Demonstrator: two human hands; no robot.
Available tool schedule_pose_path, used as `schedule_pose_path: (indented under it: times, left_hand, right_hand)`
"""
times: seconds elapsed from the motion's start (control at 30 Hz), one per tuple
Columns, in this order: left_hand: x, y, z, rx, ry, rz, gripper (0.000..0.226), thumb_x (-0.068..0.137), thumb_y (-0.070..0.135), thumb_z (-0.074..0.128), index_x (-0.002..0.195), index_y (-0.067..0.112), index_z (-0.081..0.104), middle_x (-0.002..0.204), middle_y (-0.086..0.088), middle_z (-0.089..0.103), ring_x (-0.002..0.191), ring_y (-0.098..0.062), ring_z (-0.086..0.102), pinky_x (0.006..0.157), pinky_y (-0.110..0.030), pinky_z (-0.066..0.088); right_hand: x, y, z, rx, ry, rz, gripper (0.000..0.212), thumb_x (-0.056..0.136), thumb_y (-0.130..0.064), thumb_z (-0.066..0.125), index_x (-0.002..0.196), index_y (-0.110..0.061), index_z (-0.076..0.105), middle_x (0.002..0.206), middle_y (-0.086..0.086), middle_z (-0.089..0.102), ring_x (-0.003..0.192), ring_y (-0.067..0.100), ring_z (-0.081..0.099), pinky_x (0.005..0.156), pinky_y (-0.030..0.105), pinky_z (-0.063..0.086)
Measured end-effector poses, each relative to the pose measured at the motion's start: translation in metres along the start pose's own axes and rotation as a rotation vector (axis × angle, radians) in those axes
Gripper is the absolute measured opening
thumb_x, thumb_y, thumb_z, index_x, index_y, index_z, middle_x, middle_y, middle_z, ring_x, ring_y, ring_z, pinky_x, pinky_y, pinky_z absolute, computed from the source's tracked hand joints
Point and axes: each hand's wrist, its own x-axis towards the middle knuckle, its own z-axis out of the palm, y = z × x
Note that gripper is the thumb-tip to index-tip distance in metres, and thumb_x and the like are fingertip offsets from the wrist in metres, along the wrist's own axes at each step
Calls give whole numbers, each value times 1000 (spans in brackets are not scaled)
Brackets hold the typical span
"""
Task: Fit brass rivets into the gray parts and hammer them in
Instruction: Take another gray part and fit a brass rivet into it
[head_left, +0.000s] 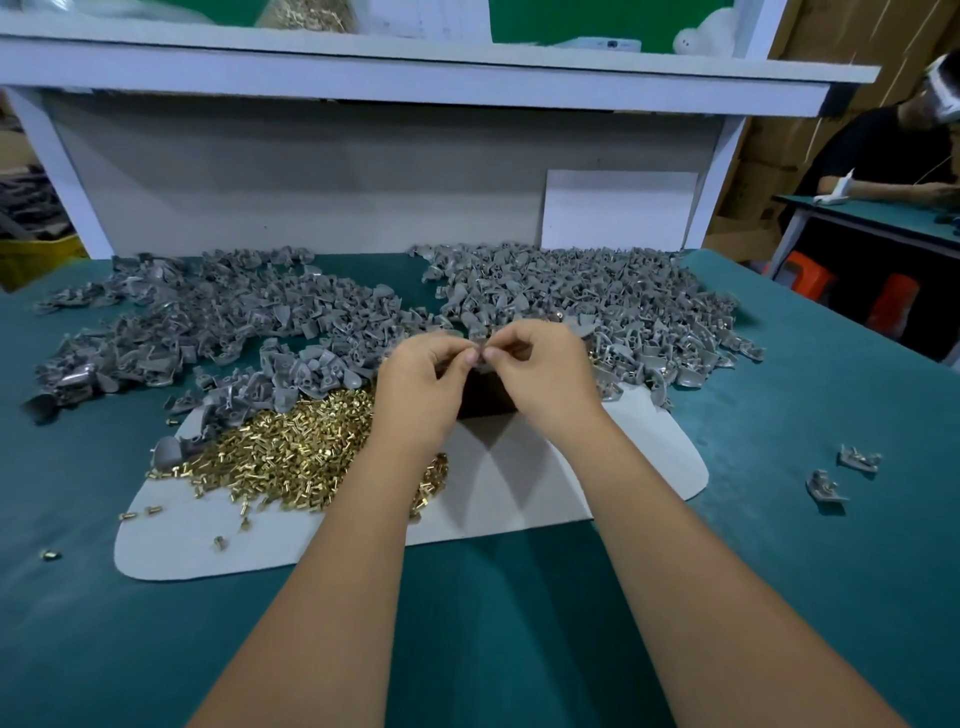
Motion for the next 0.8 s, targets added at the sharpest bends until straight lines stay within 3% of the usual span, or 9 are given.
schedule_pose_path:
  times: [0.07, 0.17, 0.23, 0.33, 0.5, 0.63, 0.7, 0.8]
  left_hand:
    - [3, -4, 2, 140, 9, 37, 14, 93, 18, 66, 100, 19, 78, 113, 4, 72, 129, -17, 49, 111, -28, 30]
    - [4, -7, 6, 278, 41, 60, 13, 92, 23, 68, 99, 23, 79, 115, 11, 71, 133, -18, 43, 113, -38, 25]
    - [3, -7, 7, 289, 80, 16, 12, 91, 28, 69, 97, 29, 78, 113, 16, 70, 133, -14, 41, 106, -34, 17]
    - [2, -8, 6, 237, 109, -17, 13, 87, 27, 72, 97, 33, 78, 109, 15, 68, 133, -11, 43, 98, -29, 16]
    - [1, -6, 5, 251, 89, -33, 12, 89, 29, 70, 98, 35, 77, 112, 12, 69, 133, -10, 43, 102, -33, 19]
    - [0, -3, 3, 257, 74, -70, 11, 90, 33, 69, 98, 36, 76, 118, 8, 68, 134, -11, 41, 102, -32, 19]
    - [0, -2, 3, 248, 67, -93, 10, 90, 35, 69, 97, 37, 76, 123, 7, 66, 135, -12, 41, 104, -34, 21]
    - [-2, -2, 4, 251, 63, -94, 9, 90, 37, 68, 96, 38, 75, 123, 8, 65, 134, -14, 42, 106, -37, 23]
  right_hand:
    - [2, 6, 2, -43, 5, 2, 13, 83, -11, 67, 76, -22, 70, 78, -10, 65, 78, 8, 60, 75, 25, 47]
    - [2, 11, 4, -122, 42, -44, 15, 82, -13, 67, 72, -24, 67, 82, -10, 60, 86, 14, 55, 78, 28, 44]
    - [3, 13, 7, -164, 29, -61, 17, 82, -12, 65, 70, -24, 64, 83, -7, 61, 88, 17, 54, 77, 30, 44]
    - [4, 14, 12, -198, 52, -45, 18, 82, -11, 63, 70, -23, 62, 77, -7, 59, 87, 20, 54, 74, 31, 45]
    - [0, 10, 13, -194, 61, 20, 19, 84, -14, 61, 70, -27, 58, 81, 1, 61, 87, 21, 55, 74, 32, 47]
    - [-6, -3, -6, -188, -70, 38, 16, 89, -13, 59, 92, -25, 69, 91, -6, 66, 89, 15, 60, 76, 25, 45]
    - [-8, -5, -23, -311, 9, 110, 19, 89, -16, 55, 99, -23, 70, 91, -7, 65, 85, 17, 60, 70, 26, 43]
    - [-19, -2, -48, -704, 50, 276, 24, 92, -37, 51, 80, -16, 58, 82, 3, 60, 77, 26, 55, 61, 30, 38]
